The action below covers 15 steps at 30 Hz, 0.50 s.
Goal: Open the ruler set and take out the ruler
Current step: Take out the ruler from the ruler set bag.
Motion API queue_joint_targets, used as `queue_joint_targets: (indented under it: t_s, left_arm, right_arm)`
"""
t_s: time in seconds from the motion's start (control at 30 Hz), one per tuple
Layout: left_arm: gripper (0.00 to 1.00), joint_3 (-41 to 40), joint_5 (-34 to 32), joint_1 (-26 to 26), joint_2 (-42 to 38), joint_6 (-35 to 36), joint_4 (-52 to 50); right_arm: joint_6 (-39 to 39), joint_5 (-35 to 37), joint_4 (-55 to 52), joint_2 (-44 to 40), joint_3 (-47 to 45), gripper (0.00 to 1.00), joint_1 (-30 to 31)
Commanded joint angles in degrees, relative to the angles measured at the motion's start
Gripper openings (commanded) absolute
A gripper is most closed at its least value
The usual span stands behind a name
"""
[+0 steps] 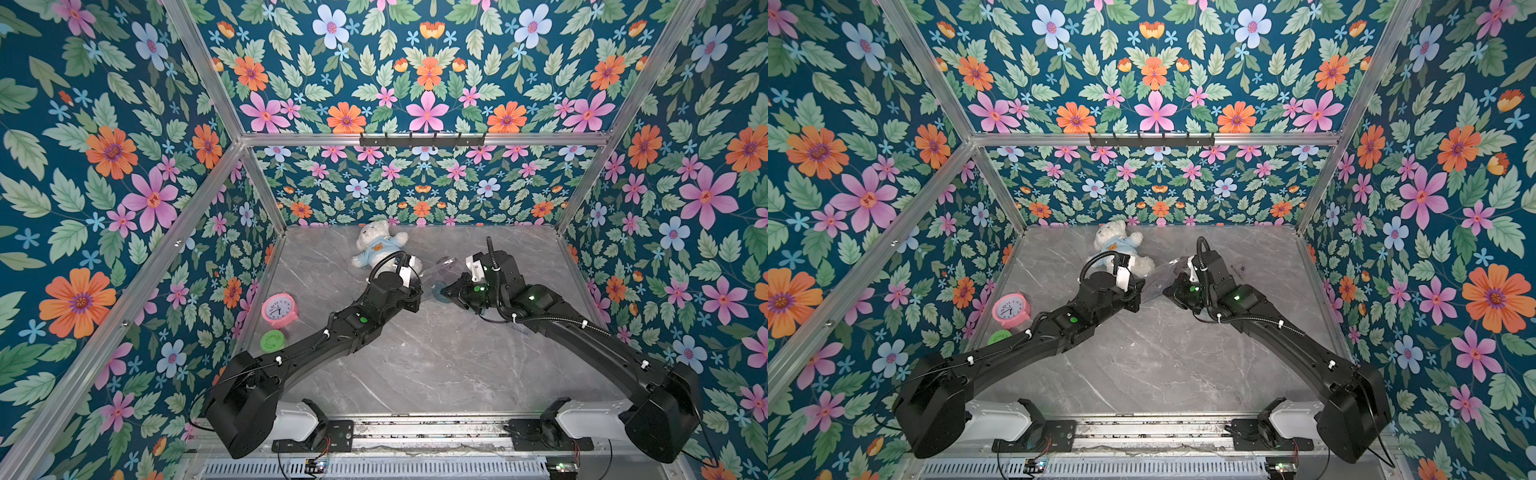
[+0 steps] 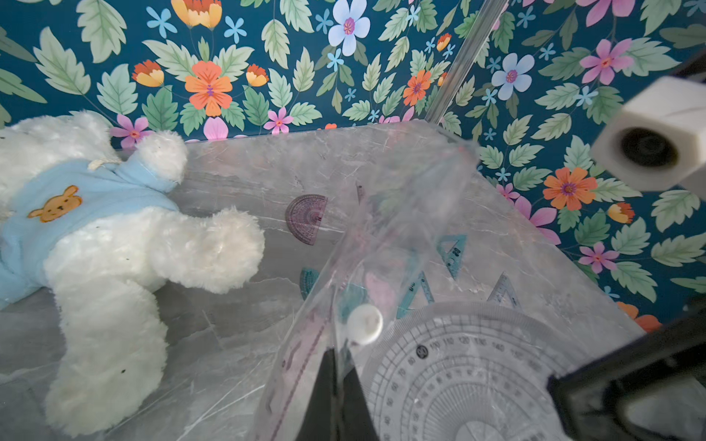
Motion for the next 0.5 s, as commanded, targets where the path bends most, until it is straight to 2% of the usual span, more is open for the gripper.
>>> queue_joint_targets:
  t_s: [0.0,0.17,0.47]
  left_arm:
    - [0.00,-0.06,0.61,1.04,0.26,-1.48,2.49]
    - [0.00,-0.08,1.90,3.61,-0.39,-2.33,1.74]
    - [0.00,2.67,1.94,7.17,-4.85,1.17,-2.28]
  right_arm:
    - [0.01,0.16,-0.92,-1.58,0.35,0.00,0.06]
    - [-2.26,-2.78,1.57,-5.36,-0.62,0.00,0.06]
    - [-5.60,-4.79,-2.67,-14.36,-5.12,0.00,-0.03]
